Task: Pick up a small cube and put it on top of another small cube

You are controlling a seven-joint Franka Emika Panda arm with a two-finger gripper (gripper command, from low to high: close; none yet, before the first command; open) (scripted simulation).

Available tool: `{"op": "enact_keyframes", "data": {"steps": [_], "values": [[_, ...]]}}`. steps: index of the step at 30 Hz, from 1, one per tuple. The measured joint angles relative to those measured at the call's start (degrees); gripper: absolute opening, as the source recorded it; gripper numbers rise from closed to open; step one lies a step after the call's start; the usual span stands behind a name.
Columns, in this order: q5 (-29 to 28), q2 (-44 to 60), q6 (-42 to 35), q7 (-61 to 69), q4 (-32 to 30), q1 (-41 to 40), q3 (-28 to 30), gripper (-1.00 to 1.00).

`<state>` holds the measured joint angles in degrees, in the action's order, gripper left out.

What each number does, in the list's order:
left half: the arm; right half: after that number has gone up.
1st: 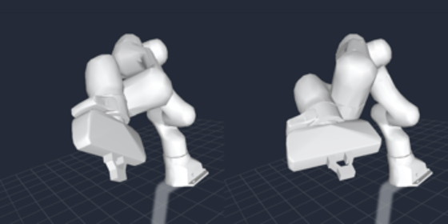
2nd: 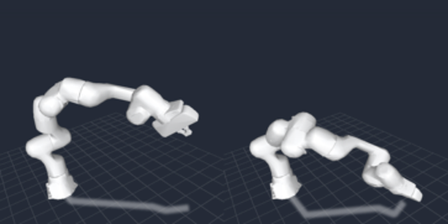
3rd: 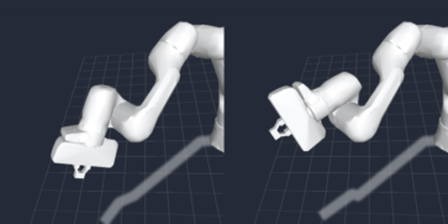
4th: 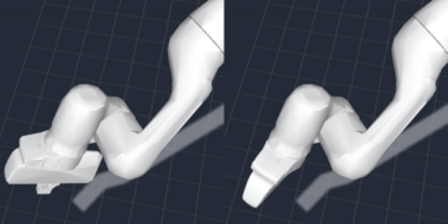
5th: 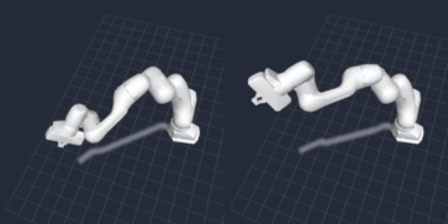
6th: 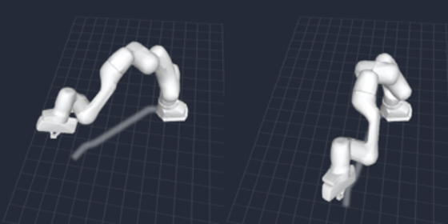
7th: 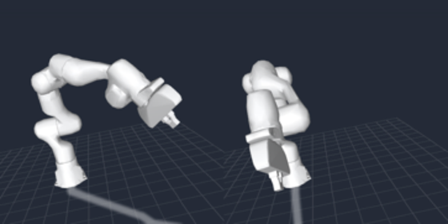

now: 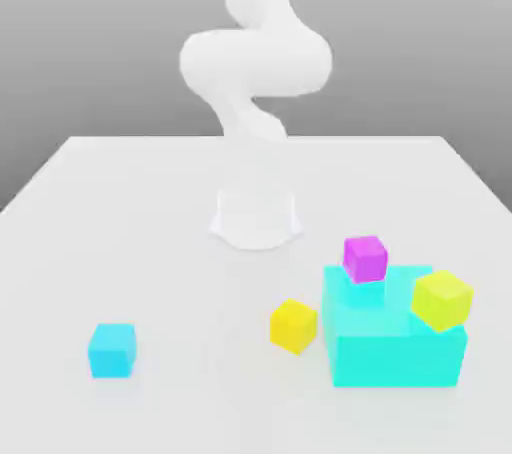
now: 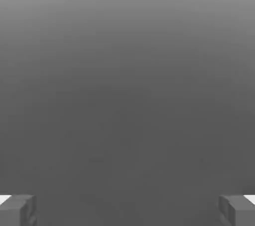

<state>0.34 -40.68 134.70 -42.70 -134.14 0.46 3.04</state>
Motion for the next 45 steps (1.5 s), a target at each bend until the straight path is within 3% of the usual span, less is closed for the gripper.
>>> {"op": "enact_keyframes", "data": {"steps": [13, 20, 24, 29, 30, 37, 42, 45], "values": [[4.27, 27.32, 15.25, 18.46, -12.37, 0.61, 15.09, 0.0], [7.22, 41.95, 23.34, 28.75, -18.94, -3.11, 19.55, 0.0], [10.64, 49.64, 28.34, 33.98, -20.35, -6.11, 17.91, 0.0], [19.37, 58.56, 35.02, 40.78, -18.52, -13.27, 8.88, 0.0], [20.33, 59.73, 35.94, 41.52, -18.27, -14.52, 7.42, -1.0], [20.09, 59.71, 35.87, 41.34, -18.28, -14.68, 7.31, -1.0], [11.47, 51.88, 30.08, 34.85, -20.09, -9.69, 14.23, -1.0], [6.75, 46.88, 25.87, 31.34, -20.78, -7.85, 14.79, -1.0]]}}
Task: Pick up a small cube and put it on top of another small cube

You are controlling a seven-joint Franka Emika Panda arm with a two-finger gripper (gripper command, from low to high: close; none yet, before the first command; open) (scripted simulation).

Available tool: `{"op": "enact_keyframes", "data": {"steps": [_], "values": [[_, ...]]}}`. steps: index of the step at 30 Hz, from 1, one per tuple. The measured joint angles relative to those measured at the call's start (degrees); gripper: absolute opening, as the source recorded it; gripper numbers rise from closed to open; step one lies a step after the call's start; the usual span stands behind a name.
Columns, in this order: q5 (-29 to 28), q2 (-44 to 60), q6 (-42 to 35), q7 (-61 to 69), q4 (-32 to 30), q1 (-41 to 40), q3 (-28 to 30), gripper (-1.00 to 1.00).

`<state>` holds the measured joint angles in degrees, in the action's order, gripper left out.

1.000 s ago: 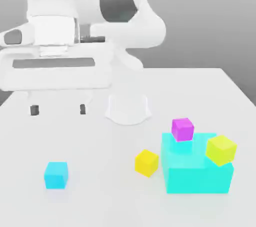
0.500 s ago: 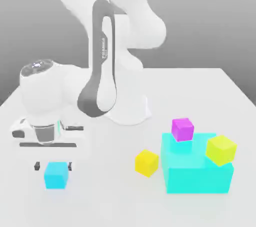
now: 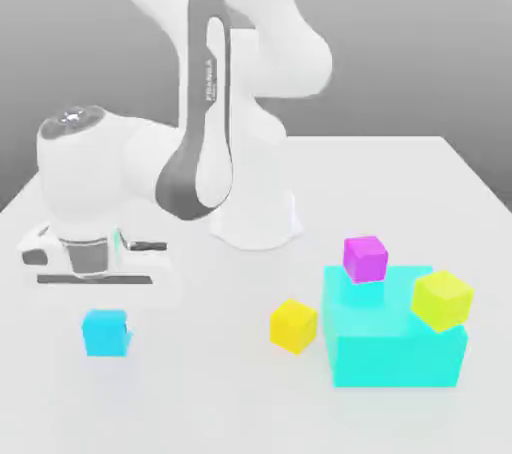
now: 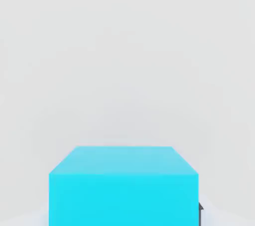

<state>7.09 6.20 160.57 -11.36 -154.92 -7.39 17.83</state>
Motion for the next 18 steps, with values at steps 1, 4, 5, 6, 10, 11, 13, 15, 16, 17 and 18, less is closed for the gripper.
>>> {"op": "enact_keyframes", "data": {"steps": [1, 4, 5, 6, 10, 11, 13, 15, 16, 17, 18], "values": [[-0.39, -1.3, -1.6, -0.23, 0.29, 1.79, -1.53, -1.0], [-0.91, -4.9, -6.66, -0.39, 1.68, 11.11, -6.12, -1.0], [-1.1, -6.1, -8.35, -0.45, 2.19, 13.69, -7.77, -1.0], [-1.34, -7.3, -10.05, -0.54, 2.7, 16.75, -8.83, -1.0], [-2.86, -12.19, -16.8, -1.3, 4.76, 25.28, -13.95, -1.0], [-3.27, -13.42, -18.48, -1.52, 5.27, 26.91, -15.63, -1.0], [-4.03, -15.84, -21.72, -1.91, 6.24, 30.42, -19.27, -1.0], [-4.71, -17.28, -23.7, -2.26, 6.9, 33.55, -22.68, -1.0], [-4.98, -16.44, -22.62, -2.43, 6.69, 34.16, -23.44, -1.0], [-5.26, -15.07, -20.83, -2.62, 6.28, 34.44, -23.85, -1.0], [-5.54, -13.43, -18.69, -2.82, 5.77, 34.56, -24.07, -1.0]]}}
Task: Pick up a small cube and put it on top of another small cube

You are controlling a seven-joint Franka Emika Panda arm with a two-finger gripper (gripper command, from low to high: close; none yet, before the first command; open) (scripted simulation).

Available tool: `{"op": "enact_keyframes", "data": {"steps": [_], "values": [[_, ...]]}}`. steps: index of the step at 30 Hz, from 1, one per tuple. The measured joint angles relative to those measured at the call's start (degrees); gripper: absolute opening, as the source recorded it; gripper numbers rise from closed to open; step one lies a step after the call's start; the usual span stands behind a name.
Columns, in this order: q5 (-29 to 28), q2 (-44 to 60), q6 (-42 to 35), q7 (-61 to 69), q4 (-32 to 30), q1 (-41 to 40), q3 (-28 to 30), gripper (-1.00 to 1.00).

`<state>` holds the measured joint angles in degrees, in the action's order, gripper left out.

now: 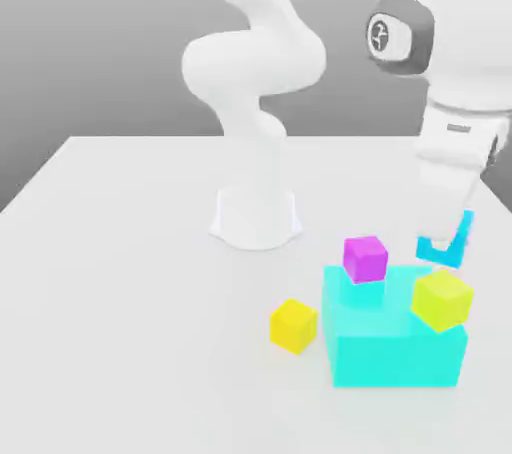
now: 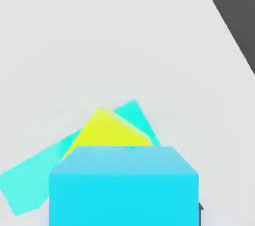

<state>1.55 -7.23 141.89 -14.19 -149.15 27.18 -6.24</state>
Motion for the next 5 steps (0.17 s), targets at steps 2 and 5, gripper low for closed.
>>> {"op": "enact_keyframes", "data": {"steps": [2, 5], "values": [[-0.49, 2.77, 3.63, -0.36, -0.87, 0.11, -0.18, 1.0], [-0.49, 2.77, 3.63, -0.36, -0.87, 0.11, -0.18, 1.0]]}}
